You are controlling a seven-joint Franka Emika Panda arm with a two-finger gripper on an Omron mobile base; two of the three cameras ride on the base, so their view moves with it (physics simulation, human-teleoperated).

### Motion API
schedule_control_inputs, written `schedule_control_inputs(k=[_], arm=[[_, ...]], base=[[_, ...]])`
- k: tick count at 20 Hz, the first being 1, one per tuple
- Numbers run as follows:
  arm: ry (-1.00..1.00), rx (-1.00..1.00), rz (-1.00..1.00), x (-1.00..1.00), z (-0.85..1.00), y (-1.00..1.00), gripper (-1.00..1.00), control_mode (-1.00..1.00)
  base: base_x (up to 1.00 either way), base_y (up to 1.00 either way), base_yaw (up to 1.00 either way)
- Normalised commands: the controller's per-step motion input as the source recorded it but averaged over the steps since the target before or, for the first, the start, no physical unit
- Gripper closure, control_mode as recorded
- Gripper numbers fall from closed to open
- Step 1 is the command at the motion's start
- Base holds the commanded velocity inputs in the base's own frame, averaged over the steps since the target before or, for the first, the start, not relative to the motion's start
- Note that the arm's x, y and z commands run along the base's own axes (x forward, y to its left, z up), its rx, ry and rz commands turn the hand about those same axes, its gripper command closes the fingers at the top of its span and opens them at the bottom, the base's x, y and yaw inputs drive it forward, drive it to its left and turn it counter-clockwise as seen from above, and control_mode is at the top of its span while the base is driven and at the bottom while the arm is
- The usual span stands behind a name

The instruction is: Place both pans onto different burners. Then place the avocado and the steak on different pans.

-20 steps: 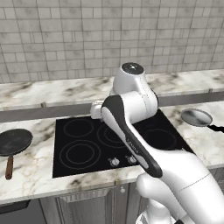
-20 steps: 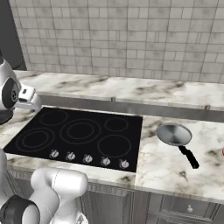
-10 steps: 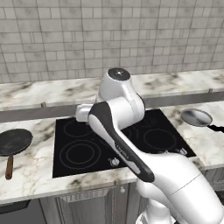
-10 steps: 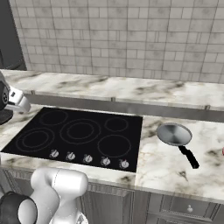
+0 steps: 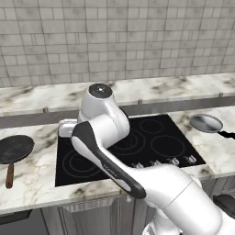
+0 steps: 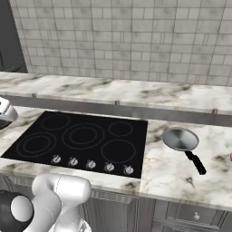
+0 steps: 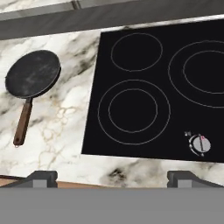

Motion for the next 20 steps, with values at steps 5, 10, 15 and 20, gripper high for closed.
schedule_control_inputs(k=[5, 10, 15, 20], arm=[[0.00, 0.00, 0.00, 0.00, -0.28, 0.65, -1.00, -1.00], [0.00, 0.00, 0.00, 0.00, -0.32, 0.62, -1.00, -1.00], [0.00, 0.00, 0.00, 0.00, -0.34, 0.58, -1.00, -1.00], [0.02, 0.00, 0.00, 0.04, -0.29, 0.50, -1.00, -1.00]], base=[[0.00, 0.00, 0.00], [0.00, 0.00, 0.00], [0.00, 0.00, 0.00], [0.00, 0.00, 0.00]])
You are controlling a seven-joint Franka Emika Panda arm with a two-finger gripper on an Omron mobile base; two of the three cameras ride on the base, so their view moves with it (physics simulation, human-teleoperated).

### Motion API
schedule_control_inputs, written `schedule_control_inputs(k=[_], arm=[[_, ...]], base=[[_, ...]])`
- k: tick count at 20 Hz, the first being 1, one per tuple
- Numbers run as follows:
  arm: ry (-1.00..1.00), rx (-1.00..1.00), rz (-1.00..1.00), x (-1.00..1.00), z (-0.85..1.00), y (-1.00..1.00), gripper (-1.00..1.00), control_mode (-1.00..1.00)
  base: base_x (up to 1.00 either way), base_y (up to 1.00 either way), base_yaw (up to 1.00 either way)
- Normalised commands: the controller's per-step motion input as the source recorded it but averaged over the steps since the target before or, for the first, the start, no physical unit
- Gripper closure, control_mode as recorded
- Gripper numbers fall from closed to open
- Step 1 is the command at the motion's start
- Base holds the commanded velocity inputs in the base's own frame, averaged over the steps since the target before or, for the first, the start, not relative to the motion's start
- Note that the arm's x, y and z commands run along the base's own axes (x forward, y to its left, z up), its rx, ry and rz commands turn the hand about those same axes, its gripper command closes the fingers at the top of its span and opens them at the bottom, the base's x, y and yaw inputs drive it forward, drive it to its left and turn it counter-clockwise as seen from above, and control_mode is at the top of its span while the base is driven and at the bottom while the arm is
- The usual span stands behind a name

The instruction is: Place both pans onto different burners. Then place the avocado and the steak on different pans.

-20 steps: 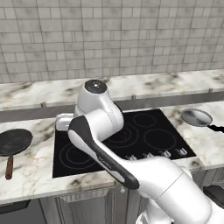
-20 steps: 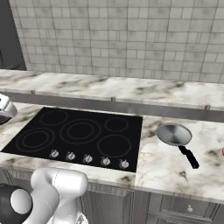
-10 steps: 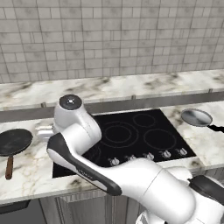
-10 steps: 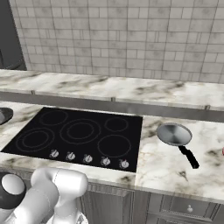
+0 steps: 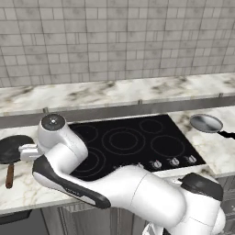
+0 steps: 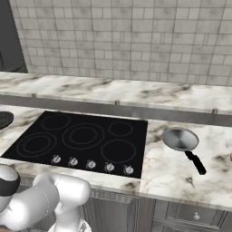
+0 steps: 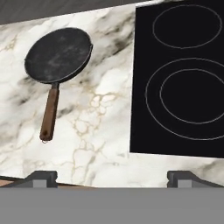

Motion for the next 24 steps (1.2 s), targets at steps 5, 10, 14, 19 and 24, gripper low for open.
schedule_control_inputs(k=[5, 10, 14, 19, 24], arm=[[0.02, 0.00, 0.00, 0.03, -0.27, 0.44, -1.00, -1.00], [0.03, 0.00, 0.00, 0.11, -0.31, 0.41, -1.00, -1.00], [0.03, 0.00, 0.00, 0.21, -0.33, 0.36, -1.00, -1.00], [0.01, 0.00, 0.00, 0.25, -0.27, 0.36, -1.00, -1.00], [0.01, 0.00, 0.00, 0.31, -0.23, 0.36, -1.00, -1.00]], base=[[0.00, 0.00, 0.00], [0.00, 0.00, 0.00], [0.00, 0.00, 0.00], [0.00, 0.00, 0.00], [0.00, 0.00, 0.00]])
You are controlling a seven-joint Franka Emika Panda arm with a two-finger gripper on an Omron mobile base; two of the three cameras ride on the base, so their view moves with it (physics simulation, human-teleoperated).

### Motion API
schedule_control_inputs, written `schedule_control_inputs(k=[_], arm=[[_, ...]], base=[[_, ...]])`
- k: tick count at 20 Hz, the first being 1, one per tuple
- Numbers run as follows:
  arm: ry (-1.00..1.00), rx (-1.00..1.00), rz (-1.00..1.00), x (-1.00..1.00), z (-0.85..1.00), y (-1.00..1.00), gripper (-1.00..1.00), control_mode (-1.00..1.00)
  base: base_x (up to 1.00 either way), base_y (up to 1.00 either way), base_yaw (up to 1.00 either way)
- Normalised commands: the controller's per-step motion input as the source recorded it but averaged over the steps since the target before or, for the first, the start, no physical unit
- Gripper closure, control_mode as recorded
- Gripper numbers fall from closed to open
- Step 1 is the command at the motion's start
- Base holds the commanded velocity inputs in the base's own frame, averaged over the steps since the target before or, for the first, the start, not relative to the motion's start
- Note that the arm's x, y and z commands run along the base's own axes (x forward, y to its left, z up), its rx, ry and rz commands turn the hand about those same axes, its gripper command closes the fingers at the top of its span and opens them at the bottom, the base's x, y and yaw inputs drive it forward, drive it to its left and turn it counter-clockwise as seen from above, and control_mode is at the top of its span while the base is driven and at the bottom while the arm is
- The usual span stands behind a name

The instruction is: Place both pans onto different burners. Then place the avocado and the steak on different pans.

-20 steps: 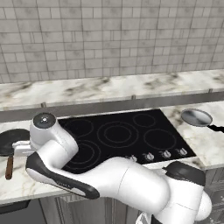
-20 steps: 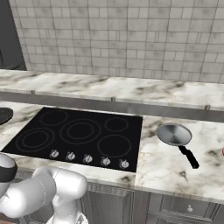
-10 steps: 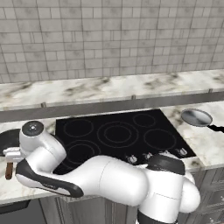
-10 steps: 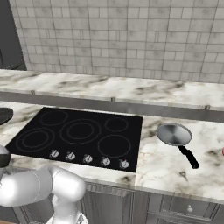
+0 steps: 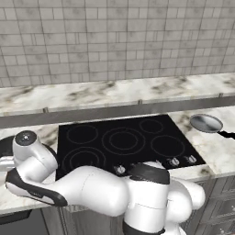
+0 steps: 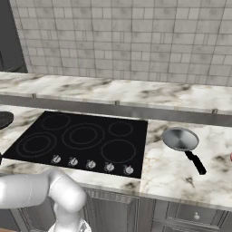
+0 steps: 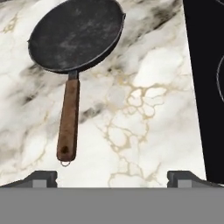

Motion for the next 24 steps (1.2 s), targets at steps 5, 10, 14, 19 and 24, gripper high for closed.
schedule_control_inputs(k=[5, 10, 14, 19, 24], arm=[[0.02, -0.01, -0.01, 0.34, -0.29, 0.31, -1.00, -1.00], [0.02, -0.02, -0.01, 0.36, -0.34, 0.31, -1.00, -1.00], [0.00, -0.01, 0.00, 0.30, -0.22, 0.35, -1.00, -1.00], [0.00, -0.01, 0.00, 0.26, -0.20, 0.41, -1.00, -1.00], [0.01, -0.04, 0.00, 0.23, -0.40, 0.31, -1.00, -1.00]], base=[[0.00, 0.00, 0.00], [0.00, 0.00, 0.00], [0.00, 0.00, 0.00], [0.00, 0.00, 0.00], [0.00, 0.00, 0.00]])
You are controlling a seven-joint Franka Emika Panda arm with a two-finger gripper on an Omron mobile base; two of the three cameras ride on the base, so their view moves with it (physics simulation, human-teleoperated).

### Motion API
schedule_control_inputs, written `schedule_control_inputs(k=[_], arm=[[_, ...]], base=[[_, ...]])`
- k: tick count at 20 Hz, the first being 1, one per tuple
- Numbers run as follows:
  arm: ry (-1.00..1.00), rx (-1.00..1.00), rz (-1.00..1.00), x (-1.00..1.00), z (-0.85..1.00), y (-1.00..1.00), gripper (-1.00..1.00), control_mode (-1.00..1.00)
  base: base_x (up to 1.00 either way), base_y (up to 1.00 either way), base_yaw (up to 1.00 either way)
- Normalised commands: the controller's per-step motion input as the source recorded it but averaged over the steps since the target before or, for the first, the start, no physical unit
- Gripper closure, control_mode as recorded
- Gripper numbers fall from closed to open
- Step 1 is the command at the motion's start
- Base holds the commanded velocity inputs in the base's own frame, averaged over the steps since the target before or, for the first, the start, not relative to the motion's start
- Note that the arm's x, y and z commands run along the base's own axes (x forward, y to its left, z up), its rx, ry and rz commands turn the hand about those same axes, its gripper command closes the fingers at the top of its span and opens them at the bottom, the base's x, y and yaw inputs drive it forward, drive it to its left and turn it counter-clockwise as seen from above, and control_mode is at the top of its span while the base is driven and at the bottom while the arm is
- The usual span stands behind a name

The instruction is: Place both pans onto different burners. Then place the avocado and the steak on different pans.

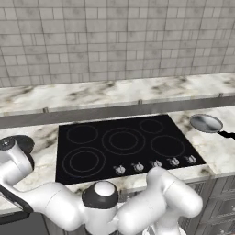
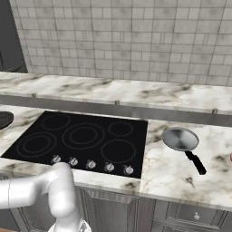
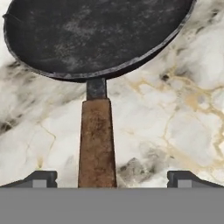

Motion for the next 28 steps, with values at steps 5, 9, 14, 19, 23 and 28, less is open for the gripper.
schedule_control_inputs(k=[5, 9, 14, 19, 23, 28], arm=[[0.00, -0.02, 0.00, 0.26, -0.38, 0.17, -1.00, -1.00], [0.00, 0.00, 0.00, 0.24, -0.29, 0.15, -1.00, -1.00], [0.00, -0.01, 0.00, 0.19, -0.38, 0.24, 1.00, -1.00], [0.00, -0.07, -0.01, -0.03, -0.36, -0.08, 1.00, -1.00], [-0.07, 0.00, -0.16, -0.10, -0.10, -0.66, 1.00, -1.00], [-0.13, 0.01, -0.29, -0.03, 0.00, -0.99, 1.00, -1.00]], base=[[0.00, 0.00, 0.00], [0.00, 0.00, 0.00], [0.00, 0.00, 0.00], [0.00, 0.00, 0.00], [0.00, 0.00, 0.00], [0.00, 0.00, 0.00]])
